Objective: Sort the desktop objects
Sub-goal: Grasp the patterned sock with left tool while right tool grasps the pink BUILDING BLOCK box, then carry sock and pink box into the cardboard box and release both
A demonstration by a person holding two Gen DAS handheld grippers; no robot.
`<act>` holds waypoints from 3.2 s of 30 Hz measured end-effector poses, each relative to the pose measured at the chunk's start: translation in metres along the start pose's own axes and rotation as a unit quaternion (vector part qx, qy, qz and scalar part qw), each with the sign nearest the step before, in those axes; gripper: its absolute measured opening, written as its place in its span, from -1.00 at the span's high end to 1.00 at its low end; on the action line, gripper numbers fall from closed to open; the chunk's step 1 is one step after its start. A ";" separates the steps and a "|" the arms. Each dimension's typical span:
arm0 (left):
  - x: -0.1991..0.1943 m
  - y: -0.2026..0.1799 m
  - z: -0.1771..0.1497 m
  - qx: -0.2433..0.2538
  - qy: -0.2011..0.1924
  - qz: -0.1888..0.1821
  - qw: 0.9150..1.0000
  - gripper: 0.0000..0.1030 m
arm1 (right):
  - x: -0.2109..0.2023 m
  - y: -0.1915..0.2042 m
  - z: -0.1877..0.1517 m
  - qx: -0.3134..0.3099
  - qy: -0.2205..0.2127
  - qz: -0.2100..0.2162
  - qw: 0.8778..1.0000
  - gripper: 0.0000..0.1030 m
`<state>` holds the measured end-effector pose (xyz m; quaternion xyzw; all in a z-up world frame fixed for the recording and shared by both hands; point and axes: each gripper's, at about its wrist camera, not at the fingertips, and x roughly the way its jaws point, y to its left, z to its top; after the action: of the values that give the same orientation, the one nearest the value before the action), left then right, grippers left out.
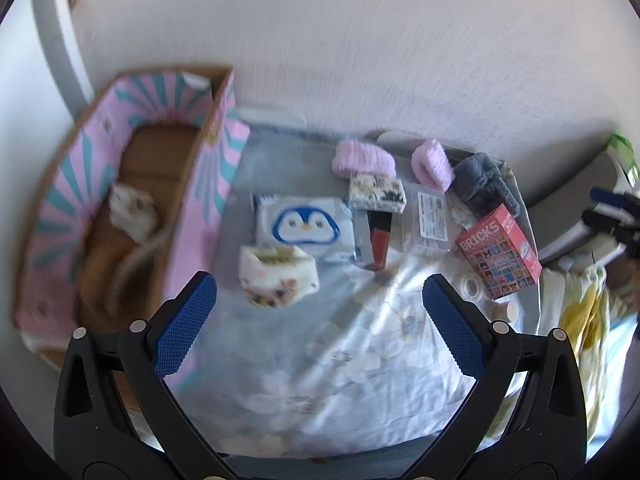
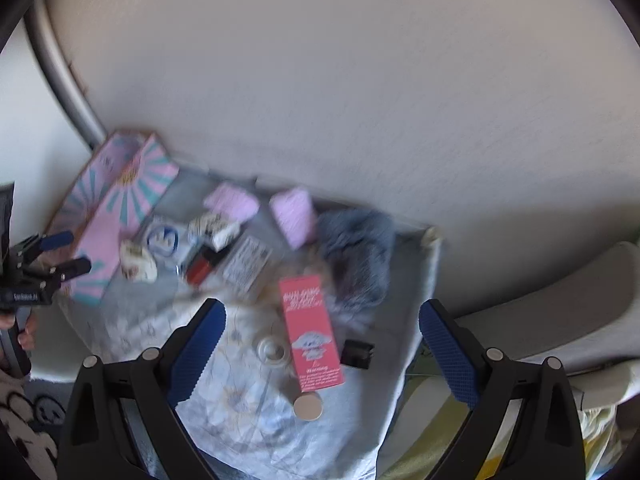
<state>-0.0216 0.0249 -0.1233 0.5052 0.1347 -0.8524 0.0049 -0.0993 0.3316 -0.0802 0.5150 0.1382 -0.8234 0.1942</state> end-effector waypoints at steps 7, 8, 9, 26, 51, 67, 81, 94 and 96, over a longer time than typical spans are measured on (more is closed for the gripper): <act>0.051 -0.009 -0.017 -0.024 -0.012 0.056 0.998 -0.94 | 0.043 -0.008 -0.019 -0.003 0.031 0.018 0.999 -0.88; 0.059 -0.007 -0.018 -0.029 -0.012 0.068 0.997 -0.92 | 0.048 -0.011 -0.021 0.000 0.037 0.017 0.999 -0.88; 0.067 -0.006 -0.018 -0.035 -0.010 0.077 0.996 -0.88 | 0.053 -0.013 -0.022 0.001 0.042 0.016 0.999 -0.88; 0.118 0.022 -0.021 -0.042 0.013 0.129 0.991 -0.30 | 0.112 -0.010 -0.031 -0.043 0.102 0.034 0.993 -0.01; 0.026 -0.015 -0.011 0.090 -0.013 0.040 0.995 0.00 | 0.045 -0.006 -0.021 -0.002 0.068 -0.011 0.998 0.28; -0.066 0.062 0.049 0.077 -0.041 0.022 0.996 0.00 | 0.009 0.066 0.053 -0.016 0.037 -0.022 0.999 0.28; -0.068 0.141 0.057 0.029 -0.040 0.066 0.997 0.00 | 0.012 0.199 0.161 -0.079 -0.018 0.067 0.994 0.28; -0.054 0.188 0.048 -0.003 -0.021 0.078 0.997 0.00 | 0.065 0.322 0.216 -0.135 0.018 0.144 0.980 0.28; -0.050 0.191 0.046 -0.002 -0.015 0.083 0.996 0.00 | 0.078 0.333 0.219 -0.137 0.029 0.146 0.979 0.28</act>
<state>-0.0090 -0.1764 -0.1025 0.5020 0.0935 -0.8562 0.0788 -0.1494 -0.0711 -0.0650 0.5221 0.1789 -0.7440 0.3768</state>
